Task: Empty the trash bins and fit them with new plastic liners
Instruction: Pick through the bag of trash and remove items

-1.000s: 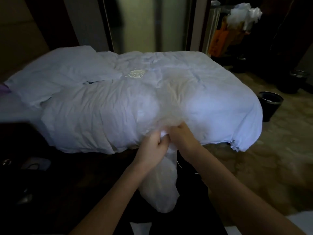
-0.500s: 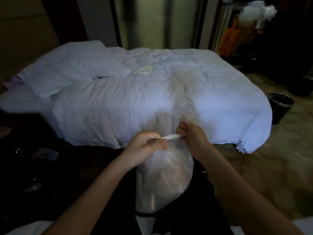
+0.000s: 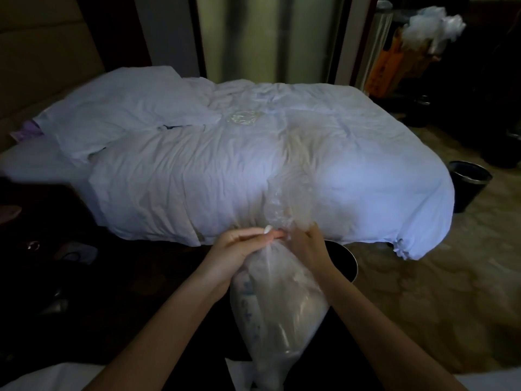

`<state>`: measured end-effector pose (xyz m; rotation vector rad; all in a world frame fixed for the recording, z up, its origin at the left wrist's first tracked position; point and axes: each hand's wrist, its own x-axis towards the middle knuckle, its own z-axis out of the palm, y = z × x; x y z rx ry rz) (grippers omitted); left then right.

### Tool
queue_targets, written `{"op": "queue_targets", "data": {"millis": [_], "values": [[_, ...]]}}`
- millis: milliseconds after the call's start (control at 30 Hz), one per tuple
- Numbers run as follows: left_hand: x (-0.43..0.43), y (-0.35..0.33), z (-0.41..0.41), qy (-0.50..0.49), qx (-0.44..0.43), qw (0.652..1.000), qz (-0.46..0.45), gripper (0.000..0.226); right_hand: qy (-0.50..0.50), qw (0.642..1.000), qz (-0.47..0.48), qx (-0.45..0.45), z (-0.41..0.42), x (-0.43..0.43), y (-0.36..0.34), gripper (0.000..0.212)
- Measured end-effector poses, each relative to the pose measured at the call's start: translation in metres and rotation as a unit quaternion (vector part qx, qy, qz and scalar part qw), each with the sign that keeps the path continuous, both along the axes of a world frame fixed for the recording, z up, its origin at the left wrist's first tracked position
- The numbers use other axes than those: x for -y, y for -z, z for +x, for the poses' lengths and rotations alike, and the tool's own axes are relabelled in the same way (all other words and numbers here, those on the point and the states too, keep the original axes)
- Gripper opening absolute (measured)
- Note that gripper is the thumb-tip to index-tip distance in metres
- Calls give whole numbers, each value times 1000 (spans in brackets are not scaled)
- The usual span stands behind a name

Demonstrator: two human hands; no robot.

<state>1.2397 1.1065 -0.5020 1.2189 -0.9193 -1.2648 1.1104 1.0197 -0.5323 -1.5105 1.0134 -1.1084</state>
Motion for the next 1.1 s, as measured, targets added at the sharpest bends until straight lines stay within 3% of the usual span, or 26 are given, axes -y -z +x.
{"op": "queue_targets", "data": {"millis": [133,200,267,300,367,433,500,667,900,1000,1100], "values": [[3,9,-1,-137,-27,990,14,15,-34,999,1,41,2,-10,-7,21],[2,8,0,-151,16,988,-16,14,-74,995,-15,64,3,-15,-11,23],[2,6,4,-149,162,973,-61,15,-73,996,-44,38,9,-19,-16,22],[3,6,5,-147,267,949,-83,14,-60,996,-62,17,13,-20,-18,18],[2,1,6,-145,466,867,-103,16,-28,995,-89,-40,20,-17,-25,12],[-1,-6,8,-122,556,814,-118,25,-34,988,-81,-126,22,-14,-34,13],[-4,-11,14,-99,586,795,-123,26,-62,980,-43,-186,21,-11,-39,17],[0,-22,24,-89,631,760,-128,17,-87,980,-10,-177,19,-11,-44,30],[6,-28,32,-50,670,737,-71,27,-96,982,56,-151,20,-15,-32,37],[6,-29,33,-20,676,735,-54,25,-102,987,24,-124,22,-17,-25,36],[6,-30,36,20,654,755,-36,24,-117,987,18,-109,23,-19,-18,32]]}}
